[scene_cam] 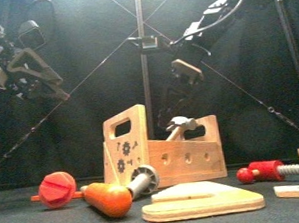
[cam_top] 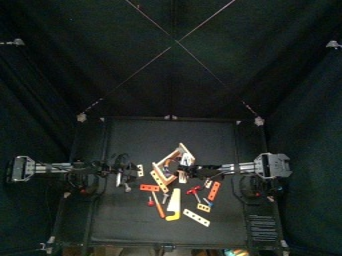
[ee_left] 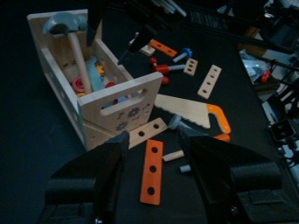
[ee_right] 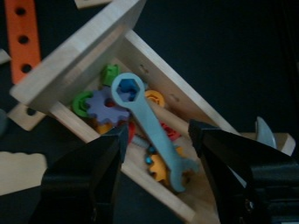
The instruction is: Grab blue screw
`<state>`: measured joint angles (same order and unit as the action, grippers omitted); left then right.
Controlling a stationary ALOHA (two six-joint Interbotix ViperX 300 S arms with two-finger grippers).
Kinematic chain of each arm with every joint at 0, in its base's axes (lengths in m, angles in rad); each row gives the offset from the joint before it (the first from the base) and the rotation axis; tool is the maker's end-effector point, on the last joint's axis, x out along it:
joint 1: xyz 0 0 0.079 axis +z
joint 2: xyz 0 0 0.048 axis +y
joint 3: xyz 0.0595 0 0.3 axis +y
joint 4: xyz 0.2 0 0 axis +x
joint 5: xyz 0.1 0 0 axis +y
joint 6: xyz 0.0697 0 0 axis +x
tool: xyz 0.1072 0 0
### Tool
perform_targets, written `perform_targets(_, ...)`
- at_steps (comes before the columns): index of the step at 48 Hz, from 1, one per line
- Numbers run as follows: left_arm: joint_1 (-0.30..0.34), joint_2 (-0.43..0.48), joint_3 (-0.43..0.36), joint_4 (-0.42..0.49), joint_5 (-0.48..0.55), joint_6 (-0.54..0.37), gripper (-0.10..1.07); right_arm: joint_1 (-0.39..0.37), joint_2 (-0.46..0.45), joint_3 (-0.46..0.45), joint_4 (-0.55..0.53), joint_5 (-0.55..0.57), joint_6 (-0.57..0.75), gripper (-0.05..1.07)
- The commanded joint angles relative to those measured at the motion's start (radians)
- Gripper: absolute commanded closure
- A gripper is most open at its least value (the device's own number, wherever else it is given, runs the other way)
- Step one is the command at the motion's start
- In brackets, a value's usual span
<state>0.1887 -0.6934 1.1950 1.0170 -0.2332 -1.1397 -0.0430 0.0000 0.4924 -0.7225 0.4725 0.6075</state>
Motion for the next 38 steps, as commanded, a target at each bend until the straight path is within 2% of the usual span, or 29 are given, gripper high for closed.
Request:
perform_targets(1,-0.002,0.0,-0.011,-0.008,-0.006,0.002,0.12,0.014,-0.074,-0.012,0.067,0.006,0.034,0.13)
perform_targets(12,0.0,0.0,-0.011,-0.012,-0.006,0.002,0.12,0.077,-0.149,0.054,0.147,0.069,0.13,0.12)
perform_targets(25,0.005,-0.003,-0.012,-0.014,0.0,0.002,0.12,0.149,-0.218,0.12,0.235,0.098,0.318,0.13)
perform_targets(31,0.014,-0.011,-0.023,-0.025,0.009,0.002,0.12,0.172,-0.25,0.15,0.235,0.109,0.426,0.13)
perform_targets(38,0.014,-0.014,-0.025,-0.029,0.011,0.002,0.12,0.195,-0.299,0.176,0.225,0.173,0.554,0.13)
